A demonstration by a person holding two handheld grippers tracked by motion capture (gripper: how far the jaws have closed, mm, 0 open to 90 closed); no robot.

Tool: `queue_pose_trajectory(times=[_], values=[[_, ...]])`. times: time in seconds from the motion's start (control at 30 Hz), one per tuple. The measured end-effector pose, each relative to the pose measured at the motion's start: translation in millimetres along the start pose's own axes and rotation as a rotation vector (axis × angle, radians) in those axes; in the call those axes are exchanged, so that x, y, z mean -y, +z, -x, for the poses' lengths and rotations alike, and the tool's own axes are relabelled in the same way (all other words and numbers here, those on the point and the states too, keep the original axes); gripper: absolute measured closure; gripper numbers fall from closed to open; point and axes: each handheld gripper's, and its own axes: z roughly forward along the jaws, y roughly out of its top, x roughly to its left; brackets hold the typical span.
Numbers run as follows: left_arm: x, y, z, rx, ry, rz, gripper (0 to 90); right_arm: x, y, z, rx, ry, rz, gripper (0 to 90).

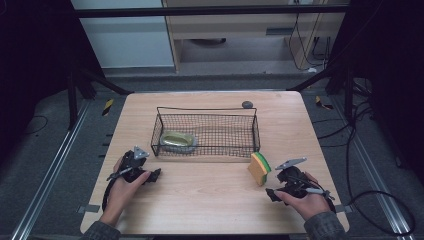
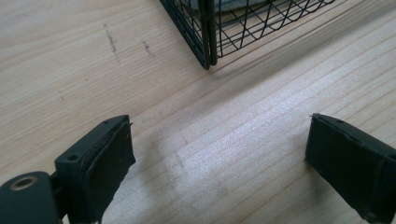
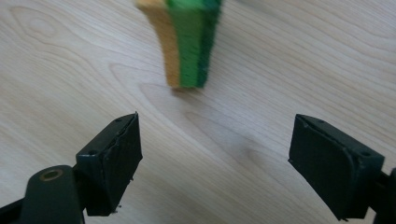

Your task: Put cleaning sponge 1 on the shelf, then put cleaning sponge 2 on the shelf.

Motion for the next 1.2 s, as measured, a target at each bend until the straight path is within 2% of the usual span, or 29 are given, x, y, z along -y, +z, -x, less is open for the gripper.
queue_pose_trajectory(times=[0.13, 0.2, 0.33, 0.43, 0.53, 0.83, 1.03, 1.13, 1.2], values=[[2.7, 3.1, -2.5, 0.025, -0.045, 0.019, 3.3, -15.1, -7.5, -11.0, -0.001, -0.028, -0.005, 16.3], [4.6, 4.6, -3.6, 0.033, -0.067, 0.029, 2.6, -18.0, -8.6, -12.1, 0.002, -0.033, -0.006, 16.3], [7.4, 5.7, -4.2, 0.034, -0.069, 0.054, 0.0, -39.2, -16.8, -15.8, 0.011, -0.049, -0.021, 16.9], [9.4, 7.0, -5.0, 0.036, -0.066, 0.077, 0.0, -45.6, -18.7, -16.1, 0.013, -0.052, -0.027, 17.2], [9.4, 7.1, -5.1, 0.037, -0.066, 0.077, 0.0, -59.8, -21.4, -16.5, 0.022, -0.059, -0.038, 18.8], [9.2, 7.1, -5.2, 0.036, -0.064, 0.075, 0.0, -81.9, -22.7, -14.9, 0.011, -0.065, -0.066, 21.2], [9.0, 7.4, -5.2, 0.036, -0.065, 0.076, 0.0, -93.7, -16.4, -11.4, 0.017, -0.067, -0.086, 23.9], [8.9, 7.5, -5.2, 0.036, -0.065, 0.076, 0.0, -96.4, -6.7, -10.2, 0.014, -0.057, -0.113, 25.9], [8.9, 7.5, -5.2, 0.037, -0.065, 0.076, 0.0, -98.3, 3.4, -8.2, 0.008, -0.049, -0.132, 31.0]])
